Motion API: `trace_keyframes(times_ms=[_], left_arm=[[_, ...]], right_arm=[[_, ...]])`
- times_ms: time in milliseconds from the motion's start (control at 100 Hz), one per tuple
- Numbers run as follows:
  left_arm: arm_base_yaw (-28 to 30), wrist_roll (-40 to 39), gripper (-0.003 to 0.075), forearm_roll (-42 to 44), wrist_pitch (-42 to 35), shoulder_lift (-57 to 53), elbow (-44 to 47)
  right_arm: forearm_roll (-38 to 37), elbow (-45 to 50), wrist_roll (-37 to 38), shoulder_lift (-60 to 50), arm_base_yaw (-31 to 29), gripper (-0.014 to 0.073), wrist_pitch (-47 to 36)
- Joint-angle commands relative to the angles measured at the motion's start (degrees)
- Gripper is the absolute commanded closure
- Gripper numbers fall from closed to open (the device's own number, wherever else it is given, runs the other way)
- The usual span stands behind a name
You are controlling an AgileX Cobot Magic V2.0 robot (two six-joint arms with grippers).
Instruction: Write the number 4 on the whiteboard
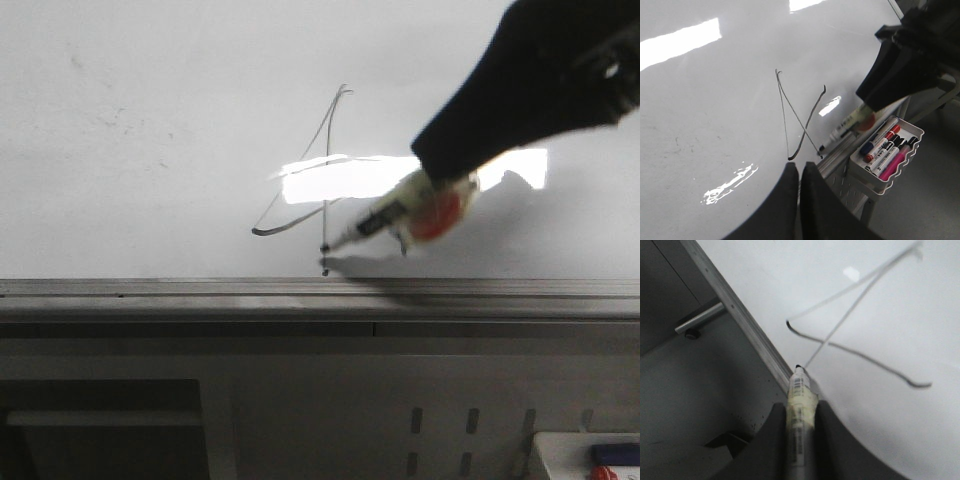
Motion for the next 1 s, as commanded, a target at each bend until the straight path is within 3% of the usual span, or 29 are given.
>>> trace_keyframes(times_ms=[0, 160, 330, 400, 510, 660, 990], left_arm=[[0.1, -0.6, 0.0740, -2.1, -1.5, -0.2, -2.5], [0.1, -0.4, 0.0713, 1.9, 4.3, 1.1, -8.4], [0.1, -0.4, 0.0478, 11.5, 18.1, 7.4, -19.2], [0.1, -0.4, 0.0419, 13.6, 25.2, 11.2, -23.9], [0.1, 0.5, 0.0416, 15.1, 34.5, 16.9, -30.6], [-0.9, 1.9, 0.0416, 14.7, 42.8, 23.8, -36.6], [-4.0, 2.0, 0.0418, 14.5, 44.9, 29.2, -39.6]], right_arm=[[1.0, -7.5, -0.2, -4.1, 1.3, 0.0658, 4.8], [1.0, -14.9, -0.2, -5.4, 3.5, 0.0658, 10.1], [-0.6, -15.7, -3.9, -4.8, 5.5, 0.0658, 10.4], [-3.6, -15.7, -3.9, -4.1, 7.3, 0.0658, 10.3], [-8.1, -15.7, -3.9, -3.1, 11.2, 0.0658, 9.8], [-8.9, -15.7, -4.1, -2.5, 16.4, 0.0658, 6.4], [-9.0, -15.7, -4.9, -2.5, 21.0, 0.0658, 2.9]])
